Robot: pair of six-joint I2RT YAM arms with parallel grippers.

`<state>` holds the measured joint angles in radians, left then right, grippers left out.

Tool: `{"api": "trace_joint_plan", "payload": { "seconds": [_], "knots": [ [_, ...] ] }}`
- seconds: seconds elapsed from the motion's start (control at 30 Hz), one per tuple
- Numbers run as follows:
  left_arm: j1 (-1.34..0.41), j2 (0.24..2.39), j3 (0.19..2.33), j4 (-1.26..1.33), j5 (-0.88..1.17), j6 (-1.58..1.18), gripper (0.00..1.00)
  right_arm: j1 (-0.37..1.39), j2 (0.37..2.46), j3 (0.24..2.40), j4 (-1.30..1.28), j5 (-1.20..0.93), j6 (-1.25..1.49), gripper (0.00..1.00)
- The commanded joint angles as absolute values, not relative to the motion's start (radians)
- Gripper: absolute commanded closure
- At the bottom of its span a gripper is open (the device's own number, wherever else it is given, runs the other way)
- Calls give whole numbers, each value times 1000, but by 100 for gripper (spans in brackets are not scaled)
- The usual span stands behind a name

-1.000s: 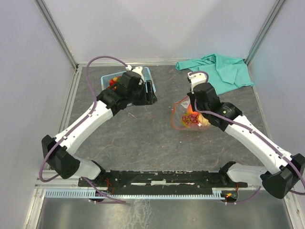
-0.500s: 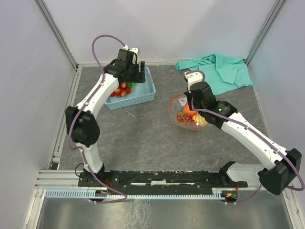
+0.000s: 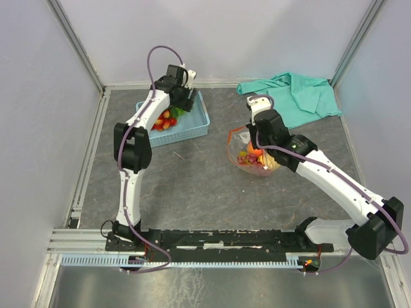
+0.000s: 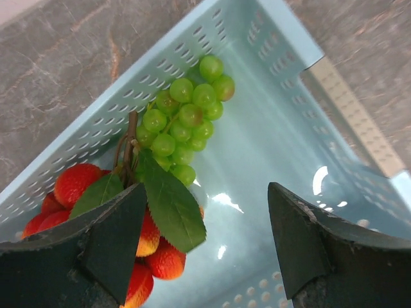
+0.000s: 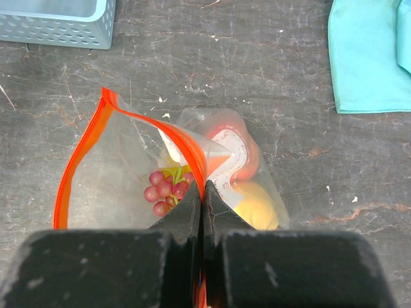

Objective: Place the food in the zip-top bag and seal the zipper
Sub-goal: Place the bin at the center of the board.

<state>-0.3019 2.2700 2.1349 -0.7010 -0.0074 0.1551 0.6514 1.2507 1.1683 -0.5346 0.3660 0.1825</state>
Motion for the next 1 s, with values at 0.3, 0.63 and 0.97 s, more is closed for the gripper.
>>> {"api": "trace_joint_plan", "payload": {
  "seconds": [0.3, 0.63, 0.97],
  "knots": [
    [-284, 2470, 2224, -536, -72, 310, 15, 644, 1260, 1218, -588, 329, 262, 99],
    [-282, 2541, 2223, -577, -53, 274, 23, 643, 1239, 1209, -624, 319, 303, 99],
    [-282, 2333, 1860, -588, 59, 112, 35, 644, 1230, 1197, -604, 307, 306, 99]
  ]
}}
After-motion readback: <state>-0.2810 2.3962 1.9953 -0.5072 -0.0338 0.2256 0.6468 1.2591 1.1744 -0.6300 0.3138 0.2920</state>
